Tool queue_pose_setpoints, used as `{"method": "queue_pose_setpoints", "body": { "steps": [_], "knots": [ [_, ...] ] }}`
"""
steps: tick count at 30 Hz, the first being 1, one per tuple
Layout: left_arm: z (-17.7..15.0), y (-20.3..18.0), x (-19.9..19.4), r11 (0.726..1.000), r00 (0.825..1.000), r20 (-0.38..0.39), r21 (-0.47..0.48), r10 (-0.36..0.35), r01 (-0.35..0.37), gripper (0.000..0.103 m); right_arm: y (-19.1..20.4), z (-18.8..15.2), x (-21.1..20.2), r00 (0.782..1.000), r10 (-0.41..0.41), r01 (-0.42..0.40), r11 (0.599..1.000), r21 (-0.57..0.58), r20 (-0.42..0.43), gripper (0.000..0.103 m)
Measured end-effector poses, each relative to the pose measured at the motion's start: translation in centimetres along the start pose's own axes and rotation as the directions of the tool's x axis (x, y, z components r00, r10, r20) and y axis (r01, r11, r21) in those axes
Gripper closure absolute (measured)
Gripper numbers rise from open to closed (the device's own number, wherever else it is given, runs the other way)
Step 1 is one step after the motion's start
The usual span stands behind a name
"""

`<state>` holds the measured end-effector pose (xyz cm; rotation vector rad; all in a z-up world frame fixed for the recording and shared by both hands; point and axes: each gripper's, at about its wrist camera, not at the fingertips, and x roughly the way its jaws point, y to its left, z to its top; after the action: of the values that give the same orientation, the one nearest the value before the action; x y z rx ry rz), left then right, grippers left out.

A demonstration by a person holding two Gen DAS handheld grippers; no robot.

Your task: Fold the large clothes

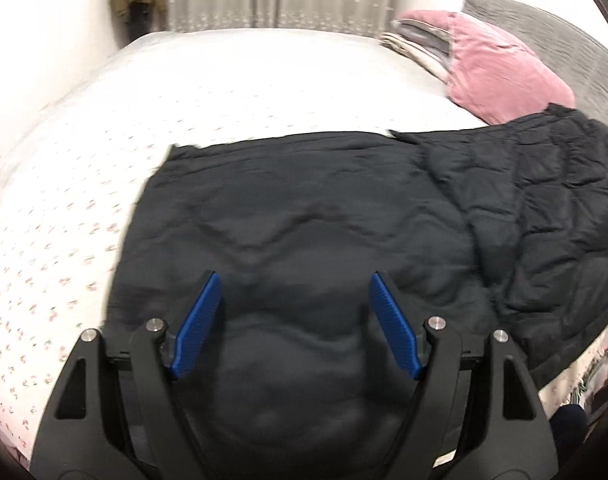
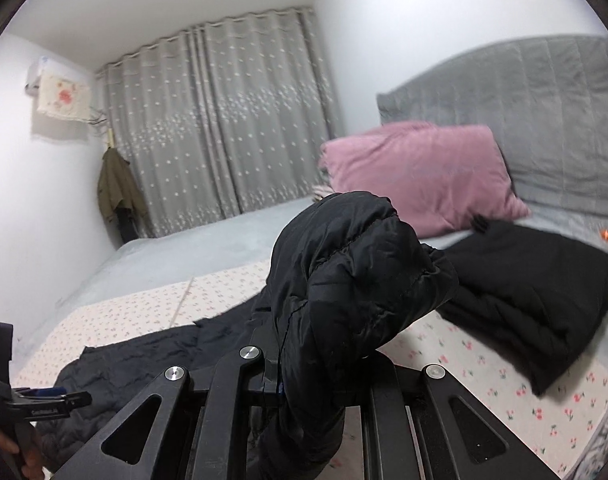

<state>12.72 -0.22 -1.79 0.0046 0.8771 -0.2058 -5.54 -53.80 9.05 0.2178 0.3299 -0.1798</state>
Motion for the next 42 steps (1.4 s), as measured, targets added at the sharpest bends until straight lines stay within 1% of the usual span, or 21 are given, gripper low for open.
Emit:
{"method": "queue_pose_setpoints", "body": {
  "steps": [5,8,10,12,14,15,18,19,20,23,26,27,28,29,31,33,35,38,40,41,42],
  "knots": [
    [-0.4,3.4,0.8,0.998,1.0,-0.025,-0.062,-0.009,0.008,0.028,4.4,1.4,0.0,0.999,0.011,-0.006,0.994,-0.109,0.046,0.09],
    [-0.5,4.5,1.1,0.996,0.999,-0.029,-0.078,-0.034,0.032,0.028,8.5,1.7,-0.6,0.995,0.058,-0.039,0.977,-0.212,0.081,0.09],
    [-0.6,5.0,1.4,0.995,0.998,-0.038,-0.095,-0.042,0.038,0.028,12.0,1.4,-1.3,0.989,0.111,-0.08,0.953,-0.294,0.093,0.09],
    [-0.5,5.3,1.4,0.992,0.998,-0.041,-0.115,-0.051,0.046,0.028,15.8,0.5,-1.7,0.983,0.162,-0.118,0.916,-0.385,0.085,0.089],
    [-0.4,6.4,0.6,0.99,0.998,-0.026,-0.134,-0.057,0.053,0.028,19.1,-0.9,-1.8,0.975,0.215,-0.163,0.868,-0.469,0.057,0.089],
    [-0.3,7.1,0.1,0.987,0.998,-0.013,-0.148,-0.059,0.057,0.028,21.0,-1.9,-1.8,0.968,0.249,-0.197,0.835,-0.514,0.035,0.089],
    [0.0,9.8,-1.0,0.977,0.999,0.023,-0.208,-0.046,0.05,0.028,25.9,-5.3,-1.4,0.946,0.321,-0.274,0.717,-0.641,-0.044,0.089],
    [-0.1,11.1,-1.2,0.97,0.999,0.027,-0.237,-0.037,0.042,0.028,27.6,-6.7,-1.2,0.934,0.348,-0.311,0.67,-0.674,-0.085,0.089],
    [-0.2,12.3,-1.3,0.962,0.999,0.027,-0.271,-0.033,0.039,0.028,28.8,-7.8,-1.0,0.921,0.37,-0.349,0.638,-0.687,-0.124,0.089],
    [-0.4,15.1,-1.2,0.93,0.999,0.024,-0.365,-0.046,0.052,0.028,31.0,-11.1,0.1,0.882,0.405,-0.449,0.565,-0.692,-0.242,0.089],
    [-0.8,17.7,-1.0,0.891,0.996,0.026,-0.445,-0.089,0.091,0.028,32.0,-14.0,0.9,0.862,0.409,-0.488,0.506,-0.711,-0.3,0.086],
    [-0.9,18.3,-0.7,0.878,0.994,0.024,-0.467,-0.111,0.109,0.028,32.2,-14.9,1.1,0.854,0.412,-0.5,0.479,-0.721,-0.318,0.082],
    [-1.1,18.7,-0.5,0.867,0.991,0.022,-0.482,-0.13,0.124,0.028,32.5,-15.5,1.2,0.846,0.414,-0.513,0.465,-0.721,-0.336,0.075],
    [-1.2,18.8,-0.3,0.858,0.988,0.018,-0.494,-0.15,0.139,0.028,32.6,-16.1,1.7,0.836,0.411,-0.532,0.45,-0.717,-0.363,0.073],
    [-1.3,18.7,0.3,0.843,0.981,0.01,-0.511,-0.191,0.169,0.028,32.4,-16.6,2.0,0.828,0.409,-0.547,0.44,-0.712,-0.383,0.059],
    [-1.2,18.2,0.6,0.834,0.973,0.013,-0.513,-0.23,0.204,0.028,32.3,-16.3,2.0,0.809,0.42,-0.577,0.436,-0.691,-0.411,0.053],
    [-1.0,17.4,0.4,0.837,0.967,0.022,-0.497,-0.253,0.23,0.028,32.0,-15.6,1.8,0.784,0.44,-0.615,0.446,-0.65,-0.439,0.049],
    [-0.9,16.0,0.2,0.851,0.959,0.024,-0.455,-0.283,0.263,0.028,30.7,-12.7,1.6,0.717,0.512,-0.696,0.479,-0.535,-0.474,0.048],
    [-0.9,15.6,0.6,0.858,0.958,0.002,-0.444,-0.288,0.258,0.028,29.4,-11.5,1.8,0.686,0.553,-0.727,0.497,-0.474,-0.473,0.047],
    [-0.9,15.6,0.8,0.858,0.959,-0.007,-0.448,-0.284,0.251,0.028,29.1,-11.2,1.9,0.693,0.553,-0.72,0.515,-0.465,-0.462,0.047],
    [-0.9,15.6,1.0,0.857,0.96,-0.015,-0.454,-0.28,0.243,0.028,29.0,-11.3,2.1,0.715,0.534,-0.699,0.526,-0.485,-0.451,0.048]
  ]
}}
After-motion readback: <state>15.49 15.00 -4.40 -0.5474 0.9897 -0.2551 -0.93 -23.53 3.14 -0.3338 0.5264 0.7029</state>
